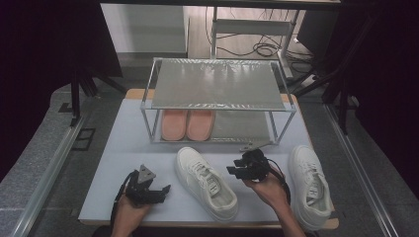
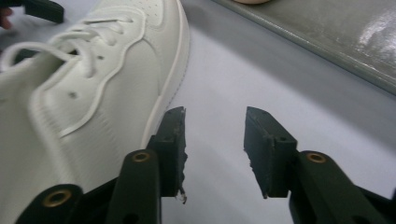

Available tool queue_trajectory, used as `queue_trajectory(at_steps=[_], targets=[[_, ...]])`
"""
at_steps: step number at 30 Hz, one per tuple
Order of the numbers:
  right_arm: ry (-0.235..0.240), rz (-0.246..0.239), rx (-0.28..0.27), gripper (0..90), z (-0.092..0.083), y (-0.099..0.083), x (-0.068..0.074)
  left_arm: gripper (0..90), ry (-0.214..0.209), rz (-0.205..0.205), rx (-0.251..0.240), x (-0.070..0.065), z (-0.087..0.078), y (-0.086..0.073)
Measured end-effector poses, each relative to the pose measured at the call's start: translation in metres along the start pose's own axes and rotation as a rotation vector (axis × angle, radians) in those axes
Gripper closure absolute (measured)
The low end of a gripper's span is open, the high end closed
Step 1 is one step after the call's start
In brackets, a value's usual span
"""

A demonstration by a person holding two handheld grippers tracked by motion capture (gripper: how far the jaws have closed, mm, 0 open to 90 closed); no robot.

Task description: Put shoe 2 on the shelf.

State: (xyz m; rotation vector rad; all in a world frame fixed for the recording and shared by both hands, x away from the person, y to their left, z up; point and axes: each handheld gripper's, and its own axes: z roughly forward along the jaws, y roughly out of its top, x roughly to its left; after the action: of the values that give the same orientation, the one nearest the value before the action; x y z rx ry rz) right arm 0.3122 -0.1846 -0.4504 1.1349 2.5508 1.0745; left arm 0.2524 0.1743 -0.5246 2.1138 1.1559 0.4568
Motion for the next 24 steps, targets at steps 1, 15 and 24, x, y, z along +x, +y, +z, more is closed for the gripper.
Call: queue_trajectory(at_steps=[1,15,24], targets=[[0.009,0.004,-0.003,55.9,-0.004,-0.001,0.001,15.2,0.0,0.003,0.0,0.0,0.0,0.0],[0.106,-0.07,0.012,51.7,-0.035,-0.013,0.03,15.2,0.0,-0.006,-0.005,0.0,0.0,0.0],[0.127,-0.096,0.071,54.6,-0.018,-0.009,0.041,15.2,0.0,-0.006,-0.005,0.0,0.0,0.0]])
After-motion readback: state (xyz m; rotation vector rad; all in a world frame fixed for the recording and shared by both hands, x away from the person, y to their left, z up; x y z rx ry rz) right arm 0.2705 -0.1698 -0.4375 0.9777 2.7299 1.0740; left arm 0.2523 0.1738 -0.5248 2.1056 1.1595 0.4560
